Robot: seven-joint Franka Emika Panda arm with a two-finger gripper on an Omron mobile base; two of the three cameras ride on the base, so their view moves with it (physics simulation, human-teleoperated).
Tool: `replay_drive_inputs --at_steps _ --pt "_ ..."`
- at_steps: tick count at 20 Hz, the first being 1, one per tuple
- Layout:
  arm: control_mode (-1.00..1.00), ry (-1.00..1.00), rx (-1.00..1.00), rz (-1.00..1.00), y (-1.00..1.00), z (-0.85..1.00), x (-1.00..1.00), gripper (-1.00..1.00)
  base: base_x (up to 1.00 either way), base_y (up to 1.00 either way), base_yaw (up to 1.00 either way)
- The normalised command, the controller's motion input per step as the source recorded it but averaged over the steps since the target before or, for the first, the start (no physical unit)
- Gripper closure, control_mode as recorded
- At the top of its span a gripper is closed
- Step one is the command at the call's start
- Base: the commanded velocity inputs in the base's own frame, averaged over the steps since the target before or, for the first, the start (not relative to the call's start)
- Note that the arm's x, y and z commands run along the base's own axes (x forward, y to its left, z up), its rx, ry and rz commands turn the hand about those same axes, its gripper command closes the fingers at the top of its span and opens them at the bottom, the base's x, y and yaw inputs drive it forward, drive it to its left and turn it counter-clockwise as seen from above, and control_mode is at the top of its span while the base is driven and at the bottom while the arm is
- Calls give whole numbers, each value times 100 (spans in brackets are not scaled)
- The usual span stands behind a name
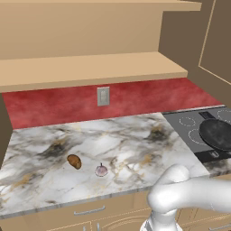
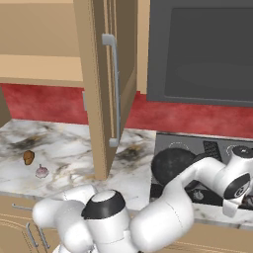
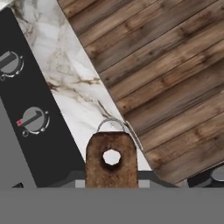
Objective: Pick the pan from the cabinet and place it on the stove. Then turn on the stove burner for the pan.
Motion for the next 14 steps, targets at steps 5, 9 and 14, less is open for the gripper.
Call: replay_drive_inputs --at_steps 5,9,14 --pt "-100 5 0 0 -11 0 3 100 0 0 0" --pt "-100 5 0 0 -1 0 13 100 0 0 0" --pt "-100 0 0 0 0 0 20 100 0 0 0"
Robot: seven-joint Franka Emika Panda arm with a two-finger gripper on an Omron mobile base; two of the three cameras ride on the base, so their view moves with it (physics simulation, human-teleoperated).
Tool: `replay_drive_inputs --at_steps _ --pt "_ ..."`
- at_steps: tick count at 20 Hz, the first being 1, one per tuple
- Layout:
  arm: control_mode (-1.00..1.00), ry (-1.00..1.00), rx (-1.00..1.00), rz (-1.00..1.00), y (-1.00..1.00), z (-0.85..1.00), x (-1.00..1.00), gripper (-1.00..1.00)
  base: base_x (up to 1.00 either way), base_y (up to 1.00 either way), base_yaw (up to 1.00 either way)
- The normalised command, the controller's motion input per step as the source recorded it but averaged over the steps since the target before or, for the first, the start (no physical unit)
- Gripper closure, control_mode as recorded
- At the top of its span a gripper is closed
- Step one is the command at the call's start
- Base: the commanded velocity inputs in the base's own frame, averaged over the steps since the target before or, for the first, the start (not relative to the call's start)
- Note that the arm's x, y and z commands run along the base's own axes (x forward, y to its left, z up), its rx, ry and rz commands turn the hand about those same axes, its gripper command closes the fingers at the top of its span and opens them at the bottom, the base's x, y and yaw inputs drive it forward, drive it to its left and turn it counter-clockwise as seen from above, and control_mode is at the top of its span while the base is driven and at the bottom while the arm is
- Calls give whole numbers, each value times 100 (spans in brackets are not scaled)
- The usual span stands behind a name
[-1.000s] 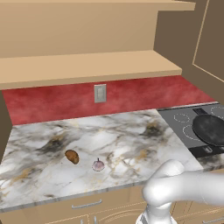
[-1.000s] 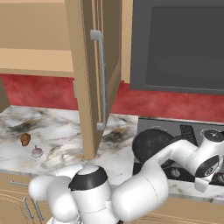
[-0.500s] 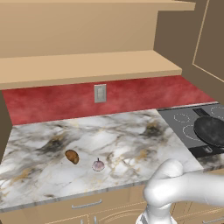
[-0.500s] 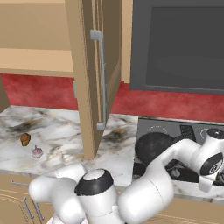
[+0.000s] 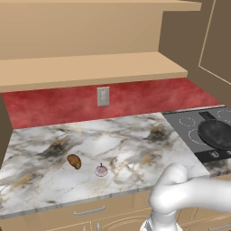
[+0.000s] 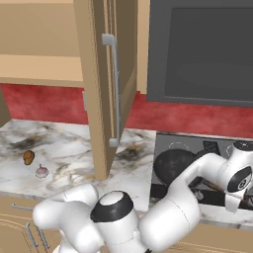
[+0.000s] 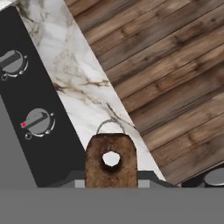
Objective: Pick the pan from the cabinet and place it on the stove. Then turn on the stove burner for the pan.
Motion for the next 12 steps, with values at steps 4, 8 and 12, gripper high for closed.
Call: replay_drive_inputs --at_steps 4,8,12 --pt "-100 0 0 0 -5 0 20 100 0 0 0" --pt "-100 0 0 2 -11 0 22 100 0 0 0" --pt "-100 0 0 3 -13 0 26 100 0 0 0"
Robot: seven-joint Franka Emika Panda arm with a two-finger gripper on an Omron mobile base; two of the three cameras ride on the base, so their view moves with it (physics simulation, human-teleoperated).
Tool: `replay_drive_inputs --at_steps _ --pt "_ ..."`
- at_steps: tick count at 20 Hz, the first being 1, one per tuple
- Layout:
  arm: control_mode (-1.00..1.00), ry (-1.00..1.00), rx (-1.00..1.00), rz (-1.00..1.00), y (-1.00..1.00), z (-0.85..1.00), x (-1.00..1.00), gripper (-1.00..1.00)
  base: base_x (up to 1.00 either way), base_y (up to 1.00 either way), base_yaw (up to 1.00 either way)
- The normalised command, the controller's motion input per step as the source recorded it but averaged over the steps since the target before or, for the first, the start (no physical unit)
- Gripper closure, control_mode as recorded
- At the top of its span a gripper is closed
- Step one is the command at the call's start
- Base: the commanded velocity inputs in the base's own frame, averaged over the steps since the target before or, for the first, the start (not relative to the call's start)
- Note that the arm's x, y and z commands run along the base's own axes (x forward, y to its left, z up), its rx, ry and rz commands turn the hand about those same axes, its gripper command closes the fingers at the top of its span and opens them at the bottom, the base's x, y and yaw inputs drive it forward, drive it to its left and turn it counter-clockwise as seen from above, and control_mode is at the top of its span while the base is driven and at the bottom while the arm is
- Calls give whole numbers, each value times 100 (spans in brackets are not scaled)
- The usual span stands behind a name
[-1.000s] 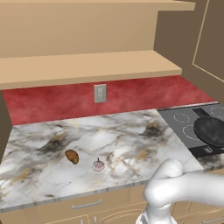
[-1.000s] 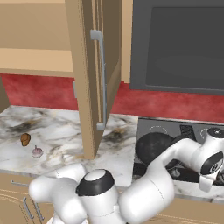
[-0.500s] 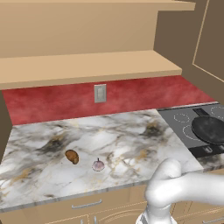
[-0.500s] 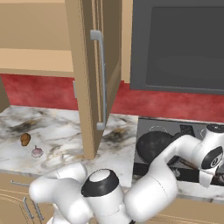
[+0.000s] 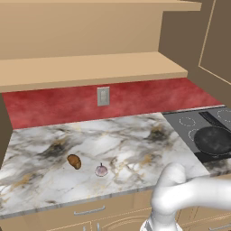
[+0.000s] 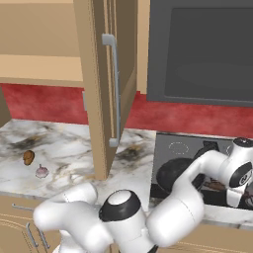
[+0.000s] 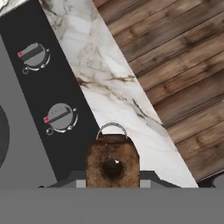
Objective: Pick the pan from the cabinet and place it on the stove. Then turn on the stove burner for the pan.
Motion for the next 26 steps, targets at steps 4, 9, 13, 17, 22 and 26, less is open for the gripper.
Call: replay_drive_inputs --at_steps 4,9,13,17,22,26 --pt "-100 -1 2 8 -18 0 32 100 0 0 0" --pt "-100 -1 8 7 -19 0 26 100 0 0 0" --pt "-100 0 10 3 -20 0 20 100 0 0 0" --pt "-100 0 5 0 -3 6 18 100 0 0 0" --pt "-100 0 0 0 0 2 24 100 0 0 0" --pt "-100 0 0 0 0 0 23 100 0 0 0"
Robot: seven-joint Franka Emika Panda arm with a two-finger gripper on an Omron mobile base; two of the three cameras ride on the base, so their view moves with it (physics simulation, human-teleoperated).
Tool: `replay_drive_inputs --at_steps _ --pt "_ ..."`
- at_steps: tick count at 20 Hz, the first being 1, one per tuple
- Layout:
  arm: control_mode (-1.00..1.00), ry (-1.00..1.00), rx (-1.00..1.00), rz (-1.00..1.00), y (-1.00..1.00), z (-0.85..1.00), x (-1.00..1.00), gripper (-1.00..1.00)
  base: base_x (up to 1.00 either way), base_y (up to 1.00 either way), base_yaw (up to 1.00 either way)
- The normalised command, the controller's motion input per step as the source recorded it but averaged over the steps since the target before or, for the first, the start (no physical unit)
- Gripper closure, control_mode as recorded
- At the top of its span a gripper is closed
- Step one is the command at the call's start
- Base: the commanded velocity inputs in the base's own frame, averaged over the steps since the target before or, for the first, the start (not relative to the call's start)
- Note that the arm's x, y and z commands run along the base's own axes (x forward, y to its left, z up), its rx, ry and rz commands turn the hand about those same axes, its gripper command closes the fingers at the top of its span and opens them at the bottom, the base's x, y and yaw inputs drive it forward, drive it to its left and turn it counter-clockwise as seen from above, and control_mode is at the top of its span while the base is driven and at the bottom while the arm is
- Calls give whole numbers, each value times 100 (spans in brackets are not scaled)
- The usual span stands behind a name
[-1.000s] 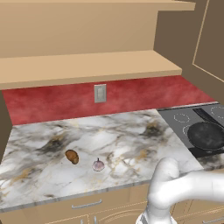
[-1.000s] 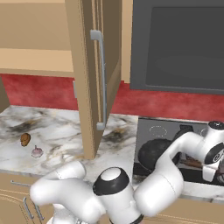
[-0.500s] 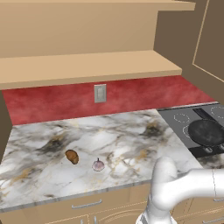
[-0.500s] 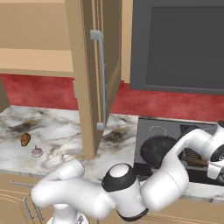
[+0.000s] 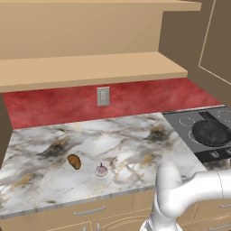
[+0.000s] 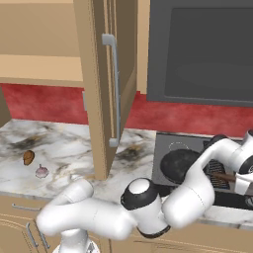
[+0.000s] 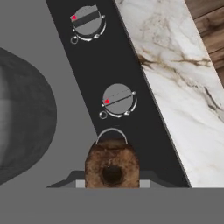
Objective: Pick the pan from the cabinet and place it on the stove. Then turn on the stove burner for the pan.
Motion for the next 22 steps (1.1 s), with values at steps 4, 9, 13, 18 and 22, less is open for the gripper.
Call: replay_drive_inputs --at_steps 4,9,13,18,22 --pt "-100 0 0 0 0 0 20 100 0 0 0" --pt "-100 0 0 0 0 0 21 100 0 0 0" --pt "-100 0 0 0 1 -2 25 100 0 0 0" --pt "-100 0 0 0 5 -12 20 100 0 0 0" --pt "-100 0 0 0 12 -22 8 100 0 0 0"
